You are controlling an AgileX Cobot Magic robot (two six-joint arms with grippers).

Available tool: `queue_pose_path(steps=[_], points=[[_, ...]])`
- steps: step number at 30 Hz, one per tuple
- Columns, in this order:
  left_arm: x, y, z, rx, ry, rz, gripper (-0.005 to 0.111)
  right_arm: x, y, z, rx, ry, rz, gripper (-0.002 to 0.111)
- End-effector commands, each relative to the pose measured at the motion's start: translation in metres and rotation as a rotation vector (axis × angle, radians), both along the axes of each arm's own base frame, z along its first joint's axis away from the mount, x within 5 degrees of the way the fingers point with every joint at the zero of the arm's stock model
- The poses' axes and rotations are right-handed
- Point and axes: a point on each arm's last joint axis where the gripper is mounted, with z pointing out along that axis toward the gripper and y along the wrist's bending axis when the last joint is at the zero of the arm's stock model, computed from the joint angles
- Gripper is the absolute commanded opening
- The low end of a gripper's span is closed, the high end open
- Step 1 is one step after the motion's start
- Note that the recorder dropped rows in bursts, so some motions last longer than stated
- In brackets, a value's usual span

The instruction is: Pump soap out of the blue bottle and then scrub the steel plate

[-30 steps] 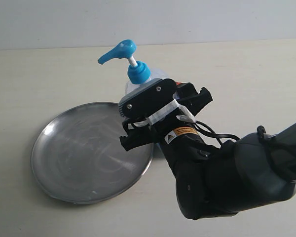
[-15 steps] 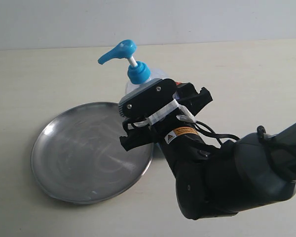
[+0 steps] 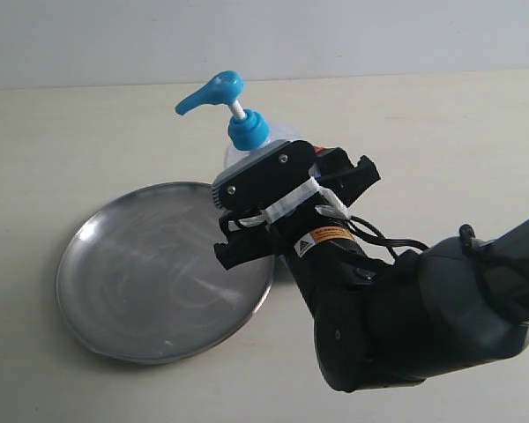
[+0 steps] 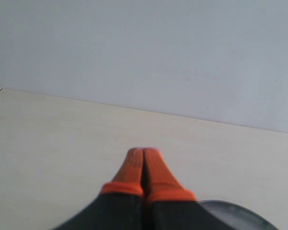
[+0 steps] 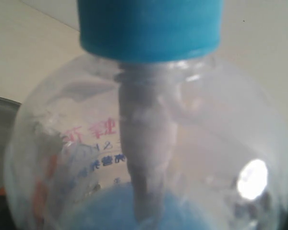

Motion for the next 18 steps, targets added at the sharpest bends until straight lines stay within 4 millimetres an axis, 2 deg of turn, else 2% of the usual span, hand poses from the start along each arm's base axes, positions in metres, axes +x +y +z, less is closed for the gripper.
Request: queue_pose_path(steps=[1,18], points=[[0.0006,0.0,0.0019,0.0,-0.007,0.001,0.0,0.0003,0.0029,0.004,0.01,-0.027,0.018,0.0],[0.0007,0.0,0.0023,0.0,-0.011,0.0,0.0,0.0001,0.0031,0.0035,0.009,-0.022,0.02,0.0]])
